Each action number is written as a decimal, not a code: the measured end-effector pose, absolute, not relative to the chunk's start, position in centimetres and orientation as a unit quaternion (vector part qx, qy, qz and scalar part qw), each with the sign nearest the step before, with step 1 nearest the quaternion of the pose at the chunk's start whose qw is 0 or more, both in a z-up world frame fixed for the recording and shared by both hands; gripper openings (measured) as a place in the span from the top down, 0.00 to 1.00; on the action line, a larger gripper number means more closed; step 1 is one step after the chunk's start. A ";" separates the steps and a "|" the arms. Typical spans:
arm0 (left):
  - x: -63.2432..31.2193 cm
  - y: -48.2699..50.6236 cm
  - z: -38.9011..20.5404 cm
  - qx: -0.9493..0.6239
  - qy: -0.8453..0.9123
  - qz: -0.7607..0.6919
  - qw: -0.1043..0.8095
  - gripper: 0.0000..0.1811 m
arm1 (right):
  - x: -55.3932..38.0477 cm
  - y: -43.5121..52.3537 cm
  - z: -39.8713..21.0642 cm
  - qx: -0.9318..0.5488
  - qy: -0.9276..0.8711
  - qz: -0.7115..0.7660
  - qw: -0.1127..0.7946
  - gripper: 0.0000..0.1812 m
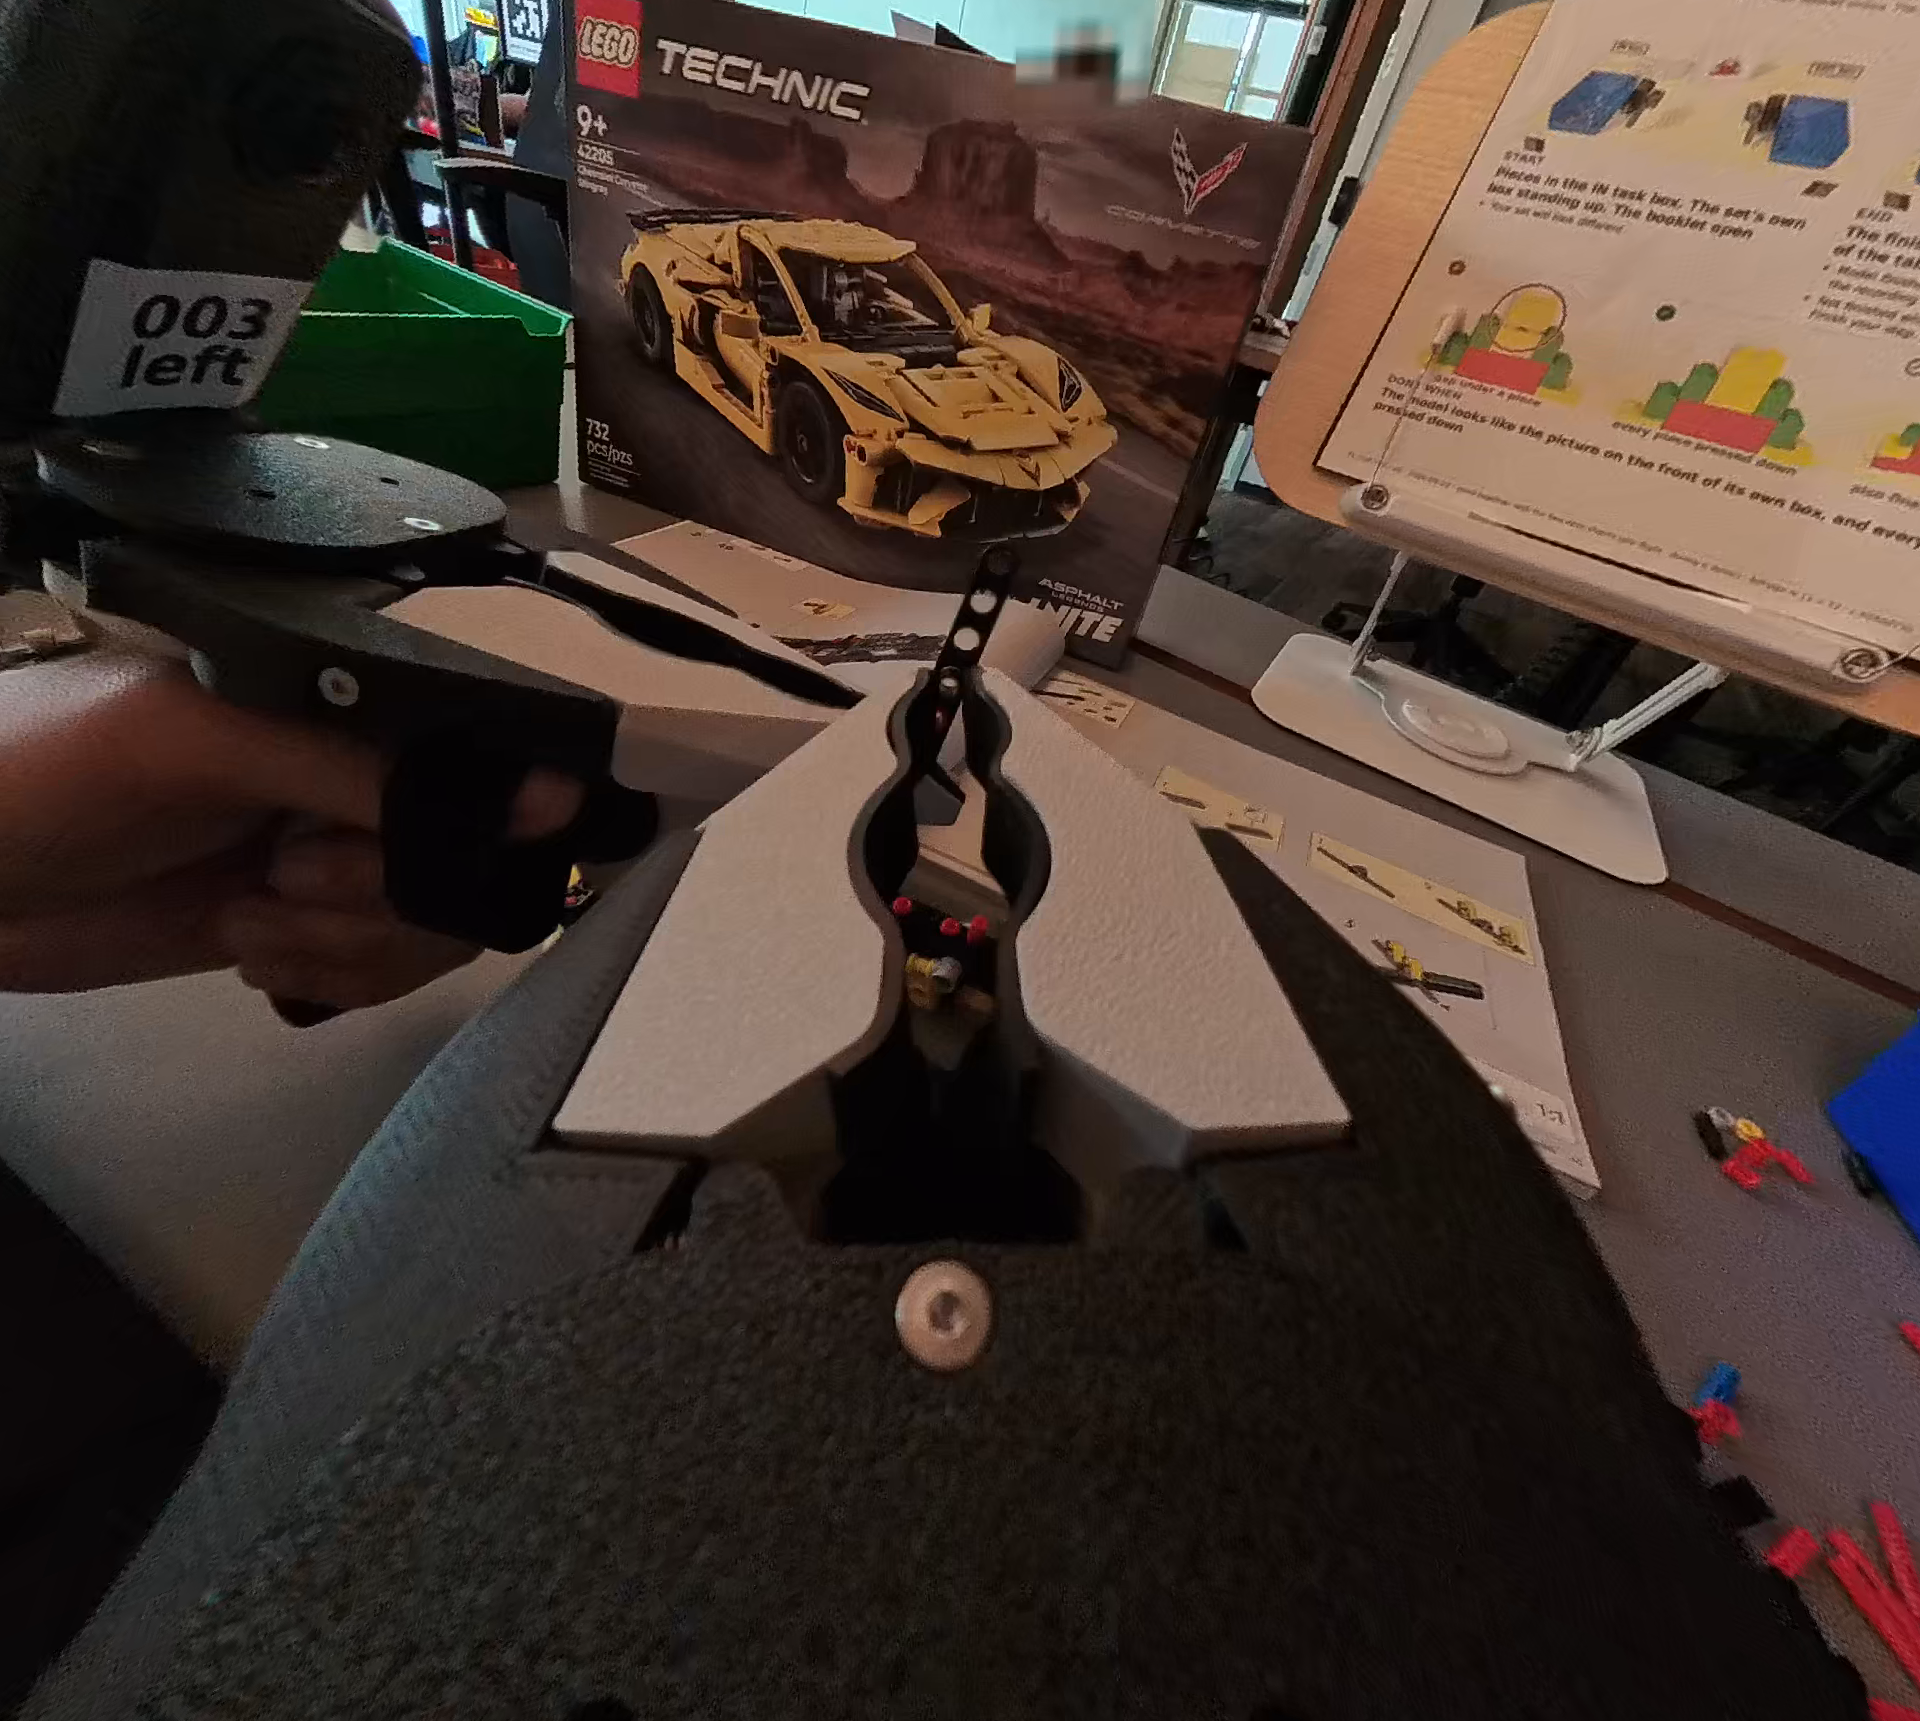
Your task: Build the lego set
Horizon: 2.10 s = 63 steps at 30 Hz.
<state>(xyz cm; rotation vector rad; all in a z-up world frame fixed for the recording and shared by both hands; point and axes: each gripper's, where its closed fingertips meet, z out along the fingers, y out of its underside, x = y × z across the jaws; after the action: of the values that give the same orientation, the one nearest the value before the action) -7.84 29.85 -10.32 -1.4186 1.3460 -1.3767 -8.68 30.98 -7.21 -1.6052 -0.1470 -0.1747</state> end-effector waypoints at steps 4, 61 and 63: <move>-7.9 29.8 -10.3 -0.560 0.510 -0.556 0.343 0.96 | -8.7 31.1 -7.3 -0.718 -0.069 -0.082 0.688 0.98; -9.8 31.7 -13.6 -0.342 0.752 -0.165 0.539 0.96 | -9.6 30.9 -11.0 -0.777 -0.144 -0.066 0.610 0.98; -9.9 31.5 -13.3 -0.341 0.750 -0.172 0.540 0.96 | -9.6 30.7 -10.6 -0.770 -0.145 -0.069 0.617 0.98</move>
<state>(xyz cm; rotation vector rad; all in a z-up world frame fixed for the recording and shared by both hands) -9.85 31.50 -13.31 -0.8100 1.7837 -0.4083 -9.64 30.74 -10.63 -1.7732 -0.3334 -0.1582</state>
